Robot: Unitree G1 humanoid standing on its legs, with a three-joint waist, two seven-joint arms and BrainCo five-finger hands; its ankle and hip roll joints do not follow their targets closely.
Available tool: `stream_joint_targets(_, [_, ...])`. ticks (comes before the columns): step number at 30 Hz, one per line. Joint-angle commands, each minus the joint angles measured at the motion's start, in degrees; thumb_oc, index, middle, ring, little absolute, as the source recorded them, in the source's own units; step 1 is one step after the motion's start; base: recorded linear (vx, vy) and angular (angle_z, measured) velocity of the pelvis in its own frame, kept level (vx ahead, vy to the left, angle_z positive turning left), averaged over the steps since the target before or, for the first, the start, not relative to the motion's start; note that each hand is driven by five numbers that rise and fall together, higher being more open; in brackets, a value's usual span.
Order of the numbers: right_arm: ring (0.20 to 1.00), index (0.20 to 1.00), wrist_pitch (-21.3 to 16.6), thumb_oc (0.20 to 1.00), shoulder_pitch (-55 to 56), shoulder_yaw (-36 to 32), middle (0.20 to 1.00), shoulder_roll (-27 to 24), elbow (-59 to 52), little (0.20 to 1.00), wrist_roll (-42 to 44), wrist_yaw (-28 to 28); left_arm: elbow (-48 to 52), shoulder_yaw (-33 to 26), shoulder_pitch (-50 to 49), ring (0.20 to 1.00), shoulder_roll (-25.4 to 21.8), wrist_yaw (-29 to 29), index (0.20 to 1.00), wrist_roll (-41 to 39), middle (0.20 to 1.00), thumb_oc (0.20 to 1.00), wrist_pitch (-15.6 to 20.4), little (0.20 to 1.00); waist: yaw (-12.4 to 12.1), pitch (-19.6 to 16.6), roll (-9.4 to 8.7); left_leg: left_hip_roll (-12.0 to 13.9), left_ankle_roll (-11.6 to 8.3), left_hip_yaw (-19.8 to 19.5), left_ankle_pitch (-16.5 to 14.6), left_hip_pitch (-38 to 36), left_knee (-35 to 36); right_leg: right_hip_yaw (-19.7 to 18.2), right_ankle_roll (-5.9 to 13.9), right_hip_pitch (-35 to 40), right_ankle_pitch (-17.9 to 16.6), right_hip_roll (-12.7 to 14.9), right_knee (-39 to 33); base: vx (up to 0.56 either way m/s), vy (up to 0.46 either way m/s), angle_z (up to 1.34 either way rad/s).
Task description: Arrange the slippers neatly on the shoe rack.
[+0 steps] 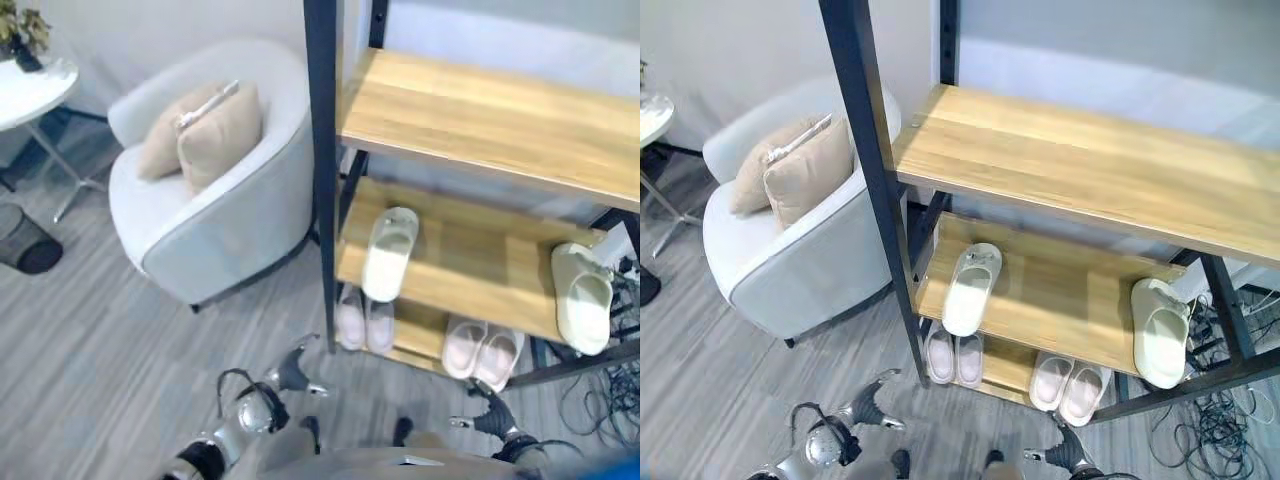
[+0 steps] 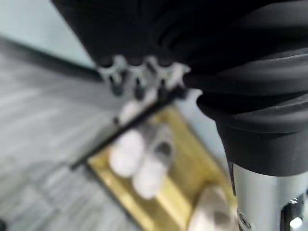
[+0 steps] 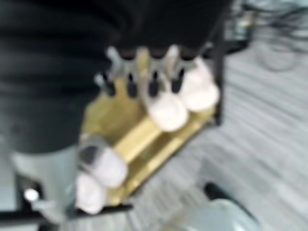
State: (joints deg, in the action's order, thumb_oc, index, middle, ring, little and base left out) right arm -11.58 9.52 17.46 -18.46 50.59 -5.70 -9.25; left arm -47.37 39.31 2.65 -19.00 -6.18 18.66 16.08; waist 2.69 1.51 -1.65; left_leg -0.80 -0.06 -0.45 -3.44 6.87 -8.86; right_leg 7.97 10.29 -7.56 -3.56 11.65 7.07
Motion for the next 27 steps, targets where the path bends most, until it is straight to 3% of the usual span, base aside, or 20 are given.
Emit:
stream_joint_targets(1, [1.000,1.000,-0.58,1.000,-5.11,1.09,1.000,-2.34,-1.77,1.000,0.71,0.66,3.44,-1.49,0.58,1.000,-0.47,2.21,1.000,2.87,1.000,1.000,1.72,1.000,-1.57,5.52,2.46,3.29,-1.24,3.39,1.24,-1.31,7.07,5.87,-1.89,-0.91,5.69,-2.24,5.46,0.02,-0.006,-0.32])
stream_joint_targets(3, [1.000,1.000,-0.65,1.000,-5.22,1.08,1.000,-2.27,-1.65,1.000,0.68,0.62,3.45,-1.51,0.64,1.000,-0.51,2.23,1.000,2.86,1.000,1.000,1.71,1.000,-1.57,5.78,2.45,3.31,-1.24,3.40,1.58,-1.58,7.37,5.92,-1.94,-0.58,5.34,-2.30,5.06,0.01,-0.048,-0.74])
stream_joint_targets(4, [1.000,1.000,-0.32,1.000,-5.55,2.41,1.000,-0.90,1.01,1.000,-0.45,0.73,2.43,-1.10,-0.08,1.000,0.44,1.98,1.000,3.90,1.000,1.000,1.58,1.000,-2.42,4.21,1.97,3.27,-1.30,6.35,1.77,-4.23,9.79,10.36,-1.89,2.93,5.60,-1.98,1.40,0.00,-0.128,-1.03])
stream_joint_targets(6, [1.000,1.000,0.03,1.000,-6.08,3.38,1.000,0.17,3.64,1.000,0.70,0.53,1.86,0.58,1.61,1.000,1.79,1.59,1.000,4.82,1.000,1.000,1.57,1.000,-1.95,2.44,2.31,3.73,-1.91,8.07,4.08,-7.52,13.55,4.74,-2.12,5.70,5.12,-5.24,-4.00,0.01,-0.256,-0.99])
stream_joint_targets(12, [1.000,1.000,0.16,1.000,-5.64,2.47,1.000,-0.63,5.97,1.000,0.99,0.22,5.85,3.86,3.64,1.000,2.24,3.35,1.000,4.55,1.000,1.000,2.43,1.000,-0.52,1.37,3.21,5.13,-3.20,8.37,4.93,-8.21,13.65,3.42,-3.33,9.23,5.25,-7.54,-9.48,-0.03,-0.200,-0.31])
stream_joint_targets(16, [1.000,1.000,0.15,1.000,-6.06,2.58,1.000,-2.03,7.35,1.000,1.22,-0.18,11.94,5.55,6.38,1.000,0.79,5.18,1.000,2.46,1.000,1.000,2.72,1.000,-0.78,3.83,2.72,6.35,-3.73,6.47,3.68,-6.28,5.74,1.81,-5.11,10.35,6.17,-8.36,-9.96,-0.05,-0.150,-0.13])
stream_joint_targets(17, [1.000,1.000,0.38,1.000,-6.70,2.95,1.000,-2.49,8.10,1.000,1.23,-0.19,13.62,6.09,7.26,1.000,0.25,5.39,1.000,1.71,1.000,1.000,2.79,1.000,-1.58,4.74,2.55,4.77,-3.35,3.04,3.45,-4.59,3.95,1.16,-5.34,10.13,6.05,-8.40,-9.91,-0.03,-0.090,-0.43])
stream_joint_targets(18, [1.000,1.000,0.47,1.000,-7.06,2.69,1.000,-2.96,9.28,1.000,1.28,-0.14,17.82,6.54,8.05,1.000,-0.69,6.97,1.000,0.44,1.000,1.000,3.09,1.000,-3.12,5.25,2.23,-0.37,-2.81,-3.82,3.02,-0.48,3.99,-0.18,-5.36,10.16,6.11,-8.87,-9.89,-0.01,-0.062,-0.57])
stream_joint_targets(19, [1.000,1.000,0.65,1.000,-7.29,1.97,1.000,-3.22,10.19,1.000,1.10,0.07,22.33,5.68,8.24,1.000,-1.82,9.39,1.000,-2.33,1.000,1.000,3.25,1.000,-3.37,5.11,2.77,-1.40,-2.55,-5.13,4.70,0.87,6.12,-1.01,-5.09,10.19,6.02,-9.47,-9.69,0.06,-0.037,-0.70])
stream_joint_targets(24, [1.000,1.000,1.11,1.000,-7.83,2.27,1.000,-2.89,12.40,1.000,-0.58,0.96,23.36,6.08,7.98,1.000,-2.84,9.93,1.000,-1.28,1.000,1.000,3.70,1.000,-3.28,3.31,3.58,-1.44,-0.99,-4.63,4.87,-3.85,10.32,-4.05,-4.95,11.13,6.68,-9.79,-9.13,0.12,0.079,-0.78])
stream_joint_targets(27, [1.000,1.000,2.36,1.000,-9.72,3.57,1.000,-2.27,14.03,1.000,-4.44,-0.22,21.98,5.40,6.42,1.000,-2.22,10.23,1.000,-3.17,1.000,1.000,2.86,1.000,-4.68,4.42,4.37,-0.16,-0.07,-1.47,3.89,-5.29,10.01,-1.14,-3.97,8.53,7.88,-7.95,-0.92,0.02,0.041,-1.02])
